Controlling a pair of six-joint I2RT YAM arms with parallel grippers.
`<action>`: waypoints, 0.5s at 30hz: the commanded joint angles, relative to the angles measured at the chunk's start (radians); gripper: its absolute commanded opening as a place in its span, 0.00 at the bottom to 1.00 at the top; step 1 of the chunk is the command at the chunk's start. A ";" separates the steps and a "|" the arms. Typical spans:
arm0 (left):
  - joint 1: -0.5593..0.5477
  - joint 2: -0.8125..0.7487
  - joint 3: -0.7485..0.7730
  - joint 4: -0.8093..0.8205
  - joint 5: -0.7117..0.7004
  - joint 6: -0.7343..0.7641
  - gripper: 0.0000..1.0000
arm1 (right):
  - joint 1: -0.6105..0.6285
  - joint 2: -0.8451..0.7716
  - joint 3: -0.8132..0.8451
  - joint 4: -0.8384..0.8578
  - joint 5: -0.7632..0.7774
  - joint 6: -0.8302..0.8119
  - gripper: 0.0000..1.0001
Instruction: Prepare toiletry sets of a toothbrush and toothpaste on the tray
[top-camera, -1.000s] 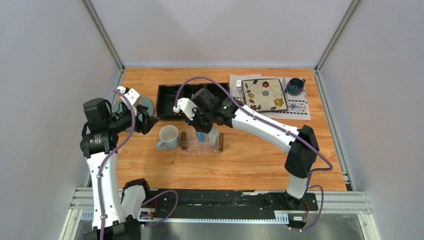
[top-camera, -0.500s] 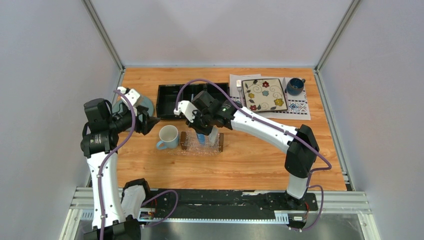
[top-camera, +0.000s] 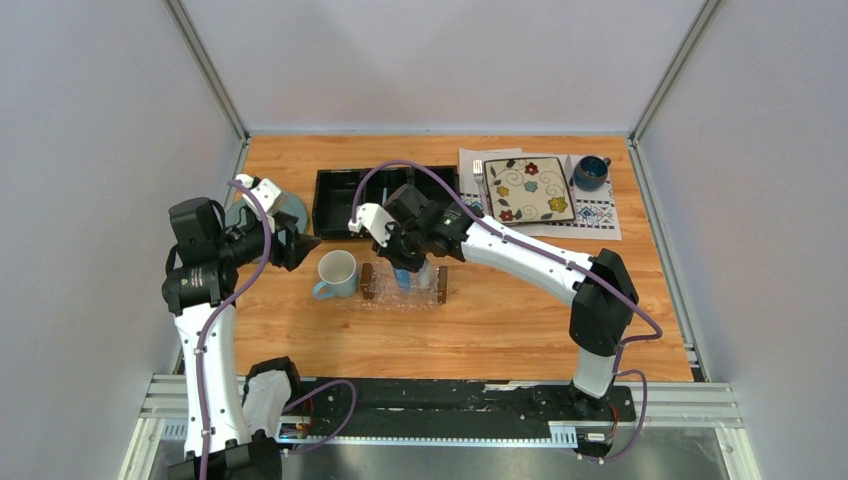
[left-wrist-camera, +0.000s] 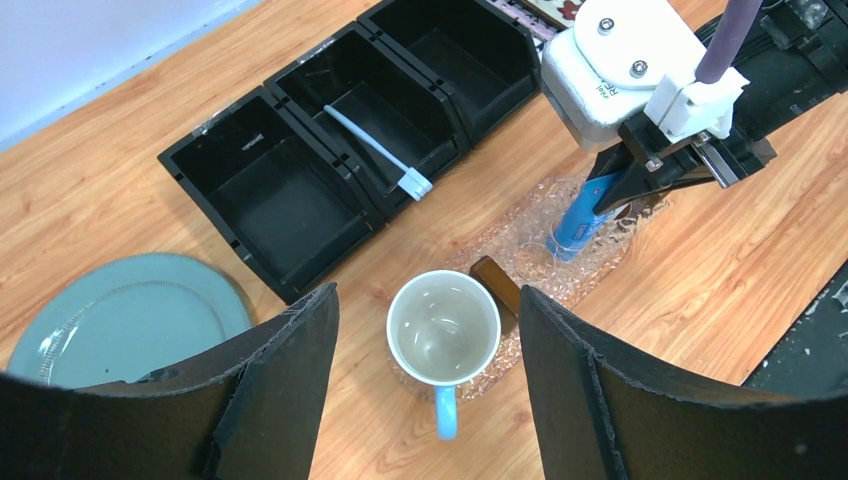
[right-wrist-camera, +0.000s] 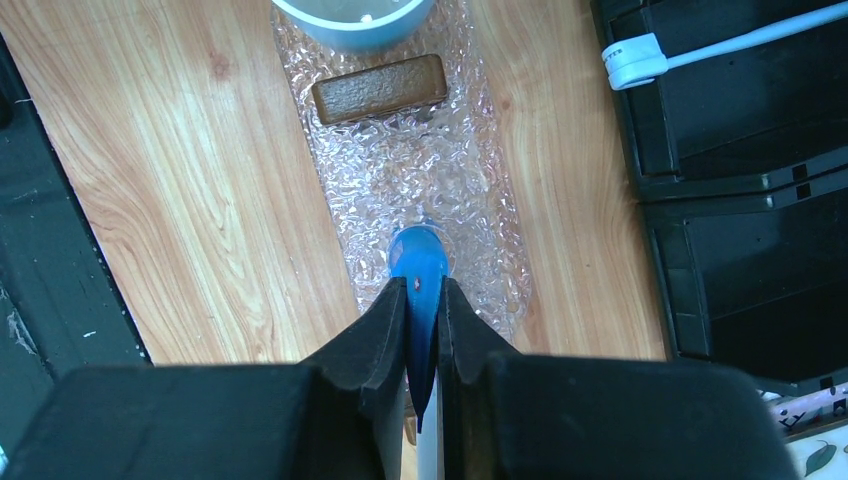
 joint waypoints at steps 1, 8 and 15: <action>0.008 -0.005 -0.003 0.021 0.037 0.009 0.74 | 0.007 -0.050 -0.010 0.061 0.003 0.011 0.00; 0.008 -0.007 -0.006 0.020 0.040 0.011 0.74 | 0.012 -0.048 -0.030 0.077 0.017 0.008 0.00; 0.008 -0.010 -0.009 0.015 0.040 0.015 0.74 | 0.021 -0.045 -0.041 0.086 0.029 0.006 0.02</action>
